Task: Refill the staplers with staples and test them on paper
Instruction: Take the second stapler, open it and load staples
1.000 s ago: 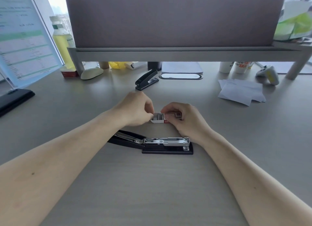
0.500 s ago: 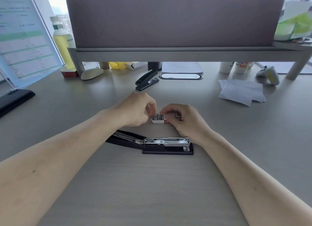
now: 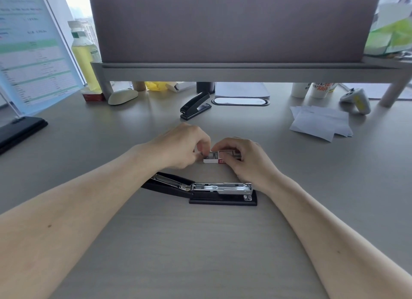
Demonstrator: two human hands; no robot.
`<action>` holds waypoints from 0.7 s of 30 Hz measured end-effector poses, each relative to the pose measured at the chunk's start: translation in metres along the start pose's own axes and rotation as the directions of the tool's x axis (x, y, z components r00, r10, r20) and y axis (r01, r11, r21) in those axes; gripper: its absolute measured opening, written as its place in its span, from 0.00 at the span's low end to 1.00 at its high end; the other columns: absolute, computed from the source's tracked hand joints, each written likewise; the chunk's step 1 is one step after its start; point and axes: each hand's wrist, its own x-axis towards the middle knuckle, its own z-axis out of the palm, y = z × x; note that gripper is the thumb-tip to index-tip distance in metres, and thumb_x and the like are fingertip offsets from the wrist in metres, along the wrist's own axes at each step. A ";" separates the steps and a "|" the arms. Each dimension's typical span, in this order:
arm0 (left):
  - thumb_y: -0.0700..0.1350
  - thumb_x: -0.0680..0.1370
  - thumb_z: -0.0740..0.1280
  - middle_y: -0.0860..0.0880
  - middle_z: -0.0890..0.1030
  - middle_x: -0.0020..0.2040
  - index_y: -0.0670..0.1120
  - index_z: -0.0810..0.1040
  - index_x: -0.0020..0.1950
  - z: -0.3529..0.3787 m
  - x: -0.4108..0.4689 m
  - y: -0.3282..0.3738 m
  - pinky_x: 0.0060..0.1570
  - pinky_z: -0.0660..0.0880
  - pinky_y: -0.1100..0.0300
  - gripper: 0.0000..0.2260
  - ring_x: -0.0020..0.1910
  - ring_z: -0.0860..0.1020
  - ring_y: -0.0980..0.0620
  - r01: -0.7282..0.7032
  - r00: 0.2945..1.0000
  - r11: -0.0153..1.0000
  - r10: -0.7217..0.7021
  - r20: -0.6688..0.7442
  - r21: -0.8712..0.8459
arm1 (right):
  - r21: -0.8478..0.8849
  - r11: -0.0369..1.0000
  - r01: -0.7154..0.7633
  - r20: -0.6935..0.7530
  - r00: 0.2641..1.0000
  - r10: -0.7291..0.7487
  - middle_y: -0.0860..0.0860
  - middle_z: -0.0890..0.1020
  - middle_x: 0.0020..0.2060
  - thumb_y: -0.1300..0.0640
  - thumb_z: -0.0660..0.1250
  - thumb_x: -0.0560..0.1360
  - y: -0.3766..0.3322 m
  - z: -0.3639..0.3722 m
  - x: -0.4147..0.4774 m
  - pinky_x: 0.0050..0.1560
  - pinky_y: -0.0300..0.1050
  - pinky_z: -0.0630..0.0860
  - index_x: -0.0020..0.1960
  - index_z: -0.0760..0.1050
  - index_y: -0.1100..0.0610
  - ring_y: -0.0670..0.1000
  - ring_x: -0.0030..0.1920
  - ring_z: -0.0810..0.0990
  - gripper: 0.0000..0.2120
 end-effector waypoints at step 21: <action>0.45 0.79 0.70 0.55 0.80 0.41 0.49 0.86 0.47 -0.009 -0.006 0.014 0.39 0.69 0.65 0.05 0.41 0.77 0.56 0.080 0.993 0.997 -0.080 -0.086 -0.007 | -0.027 1.000 0.007 0.023 1.000 -0.006 0.47 0.86 0.51 0.61 0.69 0.81 -0.001 0.000 -0.001 0.52 0.24 0.67 0.55 0.86 0.50 0.47 0.52 0.81 0.10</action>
